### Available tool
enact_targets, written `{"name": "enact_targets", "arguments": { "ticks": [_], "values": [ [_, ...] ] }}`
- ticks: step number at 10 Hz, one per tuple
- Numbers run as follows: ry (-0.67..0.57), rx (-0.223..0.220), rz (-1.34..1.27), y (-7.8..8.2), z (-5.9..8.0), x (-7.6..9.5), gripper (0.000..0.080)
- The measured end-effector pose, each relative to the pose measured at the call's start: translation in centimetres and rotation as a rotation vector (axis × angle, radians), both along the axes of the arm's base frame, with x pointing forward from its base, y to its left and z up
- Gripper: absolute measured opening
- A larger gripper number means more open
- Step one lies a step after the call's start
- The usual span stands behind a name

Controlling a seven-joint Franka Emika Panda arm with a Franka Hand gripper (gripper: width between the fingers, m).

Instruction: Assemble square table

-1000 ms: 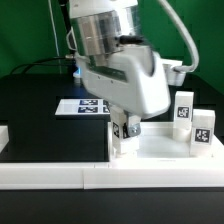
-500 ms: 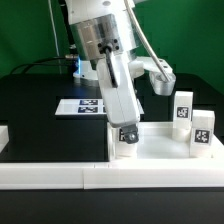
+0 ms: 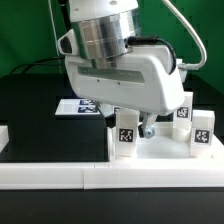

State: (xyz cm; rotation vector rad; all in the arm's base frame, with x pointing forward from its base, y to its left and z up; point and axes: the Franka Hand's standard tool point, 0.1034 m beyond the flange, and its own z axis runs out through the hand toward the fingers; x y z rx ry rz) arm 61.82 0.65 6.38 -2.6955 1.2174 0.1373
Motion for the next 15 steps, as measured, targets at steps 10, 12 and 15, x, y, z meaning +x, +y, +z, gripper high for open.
{"name": "enact_targets", "arguments": {
  "ticks": [10,12,15],
  "values": [
    [-0.062,-0.104,0.256,0.0,0.1,0.6,0.0290],
    [-0.040,-0.088,0.066,-0.2,0.1,0.7,0.0290],
    [-0.010,0.004,-0.437,-0.6,-0.1,0.5,0.0290]
  ]
}}
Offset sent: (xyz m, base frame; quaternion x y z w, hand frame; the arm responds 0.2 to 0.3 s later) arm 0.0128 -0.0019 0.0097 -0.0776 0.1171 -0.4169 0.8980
